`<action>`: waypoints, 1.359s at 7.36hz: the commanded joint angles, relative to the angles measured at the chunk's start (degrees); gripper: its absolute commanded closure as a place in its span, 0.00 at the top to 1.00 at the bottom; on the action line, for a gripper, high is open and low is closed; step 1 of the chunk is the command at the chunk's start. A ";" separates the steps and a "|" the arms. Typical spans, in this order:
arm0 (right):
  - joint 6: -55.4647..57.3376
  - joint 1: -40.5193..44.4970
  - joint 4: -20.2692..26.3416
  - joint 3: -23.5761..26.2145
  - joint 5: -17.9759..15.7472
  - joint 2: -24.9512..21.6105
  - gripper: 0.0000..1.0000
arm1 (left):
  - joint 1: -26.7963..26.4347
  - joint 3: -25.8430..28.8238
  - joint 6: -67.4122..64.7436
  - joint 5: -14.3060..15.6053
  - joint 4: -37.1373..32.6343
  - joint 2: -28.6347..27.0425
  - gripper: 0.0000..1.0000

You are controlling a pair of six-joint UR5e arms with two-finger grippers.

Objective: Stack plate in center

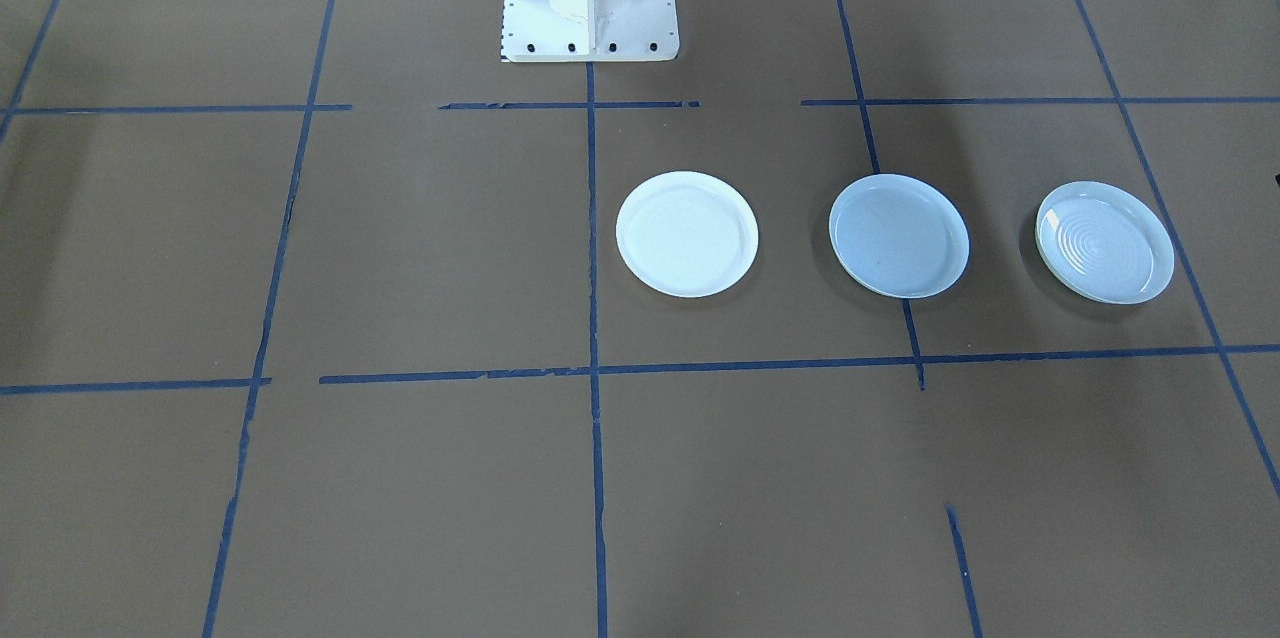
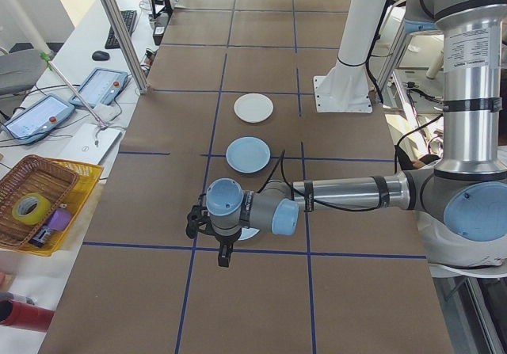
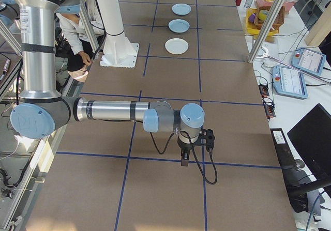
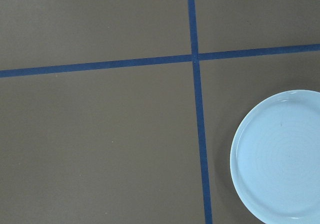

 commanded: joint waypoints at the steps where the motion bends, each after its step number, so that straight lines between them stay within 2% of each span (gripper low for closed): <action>1: 0.03 0.00 0.00 0.00 0.03 0.00 1.00 | 6.12 9.90 -13.48 -0.06 -20.54 -0.03 1.00; 2: 0.03 0.00 0.00 0.00 -0.06 0.00 1.00 | 9.02 13.69 -20.76 0.02 -29.42 -0.03 1.00; 3: 0.03 0.00 0.00 0.00 0.03 0.00 1.00 | 12.27 15.21 -26.84 0.11 -34.30 -0.03 1.00; 5: 0.03 0.00 0.00 0.00 0.03 0.00 1.00 | 15.37 15.83 -30.49 0.38 -36.19 -0.03 0.98; 7: 0.03 0.00 0.00 0.00 -0.06 0.00 1.00 | 15.73 16.10 -30.85 0.38 -36.19 -0.03 0.93; 8: 0.03 0.09 0.00 0.00 0.03 0.00 1.00 | 16.25 16.10 -32.07 0.38 -36.19 -0.29 0.76; 9: 0.03 0.00 0.00 0.00 -0.06 0.00 1.00 | 16.52 16.10 -32.43 0.12 -36.19 -0.73 0.43; 10: 0.03 0.00 0.00 0.00 0.03 0.00 1.00 | 16.61 16.10 -32.52 0.03 -36.11 -0.90 0.16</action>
